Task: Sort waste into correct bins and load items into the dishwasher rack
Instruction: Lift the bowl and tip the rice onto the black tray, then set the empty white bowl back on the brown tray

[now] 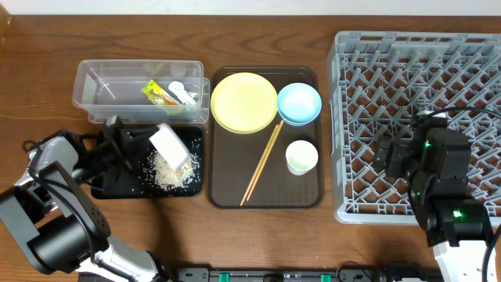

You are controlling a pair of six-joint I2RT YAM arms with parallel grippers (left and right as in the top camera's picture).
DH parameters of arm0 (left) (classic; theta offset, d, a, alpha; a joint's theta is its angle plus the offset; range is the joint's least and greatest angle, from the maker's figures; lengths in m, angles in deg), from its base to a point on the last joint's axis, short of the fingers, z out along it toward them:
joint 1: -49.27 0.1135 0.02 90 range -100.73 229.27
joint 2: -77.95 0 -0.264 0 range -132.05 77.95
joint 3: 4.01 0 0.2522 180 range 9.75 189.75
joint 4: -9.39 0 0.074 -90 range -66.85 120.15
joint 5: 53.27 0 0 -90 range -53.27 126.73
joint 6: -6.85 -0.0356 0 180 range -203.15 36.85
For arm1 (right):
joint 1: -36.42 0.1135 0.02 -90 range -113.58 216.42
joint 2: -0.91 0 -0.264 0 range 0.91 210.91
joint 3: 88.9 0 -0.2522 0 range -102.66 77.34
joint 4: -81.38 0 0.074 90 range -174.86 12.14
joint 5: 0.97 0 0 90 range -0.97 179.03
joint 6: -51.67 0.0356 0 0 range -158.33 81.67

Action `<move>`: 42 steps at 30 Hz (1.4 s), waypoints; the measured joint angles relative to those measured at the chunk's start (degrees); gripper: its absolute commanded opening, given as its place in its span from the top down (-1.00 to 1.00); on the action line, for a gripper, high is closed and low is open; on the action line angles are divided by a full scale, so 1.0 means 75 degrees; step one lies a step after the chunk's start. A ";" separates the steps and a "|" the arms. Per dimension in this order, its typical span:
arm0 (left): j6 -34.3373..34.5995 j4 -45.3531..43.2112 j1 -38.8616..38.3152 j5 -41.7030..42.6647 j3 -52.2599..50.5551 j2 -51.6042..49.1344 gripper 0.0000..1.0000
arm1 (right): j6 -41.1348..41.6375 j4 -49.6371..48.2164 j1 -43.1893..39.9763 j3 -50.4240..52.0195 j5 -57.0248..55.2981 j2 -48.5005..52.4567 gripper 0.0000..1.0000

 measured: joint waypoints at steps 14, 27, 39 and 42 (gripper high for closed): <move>-0.1524 -0.0761 0.0029 -0.0009 0.0000 0.0000 0.88 | 0.0000 0.0000 0.0000 0.0000 0.0000 0.0000 -0.98; -0.1577 -0.0705 -0.1769 -0.1900 0.0099 0.1157 0.88 | 0.0000 0.0003 0.0000 0.0000 -0.0003 0.0000 -0.98; -0.0962 -0.1807 -0.6359 -0.6604 0.0533 0.2229 0.88 | 0.0000 0.0009 0.0000 0.0000 -0.0003 0.0000 -0.98; -0.0638 -0.2084 -0.7332 -0.7790 0.0533 0.1973 0.88 | 0.0000 0.0015 0.0000 0.0000 0.0000 0.0000 -0.98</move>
